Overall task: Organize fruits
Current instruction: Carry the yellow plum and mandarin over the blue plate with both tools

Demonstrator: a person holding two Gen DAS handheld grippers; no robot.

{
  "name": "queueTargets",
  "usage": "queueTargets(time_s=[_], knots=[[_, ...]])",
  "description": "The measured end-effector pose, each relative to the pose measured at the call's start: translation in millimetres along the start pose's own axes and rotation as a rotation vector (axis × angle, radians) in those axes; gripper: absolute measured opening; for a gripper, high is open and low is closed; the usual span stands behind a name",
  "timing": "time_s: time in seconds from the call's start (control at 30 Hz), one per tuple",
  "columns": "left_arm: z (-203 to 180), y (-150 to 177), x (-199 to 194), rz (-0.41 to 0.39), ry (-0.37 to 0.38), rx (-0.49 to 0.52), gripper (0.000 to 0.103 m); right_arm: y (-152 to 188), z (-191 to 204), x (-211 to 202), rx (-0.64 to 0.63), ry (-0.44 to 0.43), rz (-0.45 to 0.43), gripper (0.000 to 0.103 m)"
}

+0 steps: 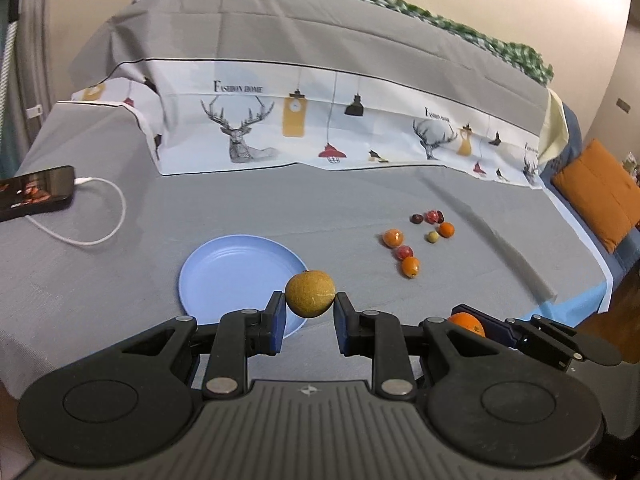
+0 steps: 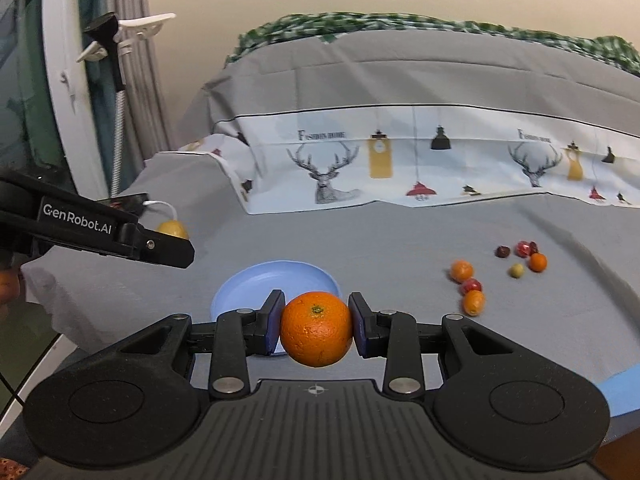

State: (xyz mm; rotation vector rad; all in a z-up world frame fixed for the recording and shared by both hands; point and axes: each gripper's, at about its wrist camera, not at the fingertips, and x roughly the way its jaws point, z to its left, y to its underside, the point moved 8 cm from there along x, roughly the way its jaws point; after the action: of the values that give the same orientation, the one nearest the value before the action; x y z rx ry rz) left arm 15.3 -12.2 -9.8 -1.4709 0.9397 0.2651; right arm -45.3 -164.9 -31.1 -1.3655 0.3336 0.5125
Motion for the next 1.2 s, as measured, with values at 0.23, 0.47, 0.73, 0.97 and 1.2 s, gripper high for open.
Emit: queueTargets(time_s=[0.23,0.47,0.73,0.97,1.2], knots=[[12,5,-12,-0.014,-0.010,-0.019,0.028,0,12,-3,-0.029,-0.017,-0.007,0.036],[28,5,-12,-0.025,-0.024,-0.050,0.028,2,18,7,-0.029,-0.021,0.027,0.036],[48,10,7,0.023,-0.046,-0.085,0.028,6,25,23,-0.044,-0.027,0.062,0.036],[64,9,45,0.086,-0.088,-0.080,0.028,8,18,59,-0.028,-0.023,0.129,0.036],[82,2,91,0.137,-0.112,-0.085,0.028,17,18,109,-0.036,-0.029,0.210,0.036]])
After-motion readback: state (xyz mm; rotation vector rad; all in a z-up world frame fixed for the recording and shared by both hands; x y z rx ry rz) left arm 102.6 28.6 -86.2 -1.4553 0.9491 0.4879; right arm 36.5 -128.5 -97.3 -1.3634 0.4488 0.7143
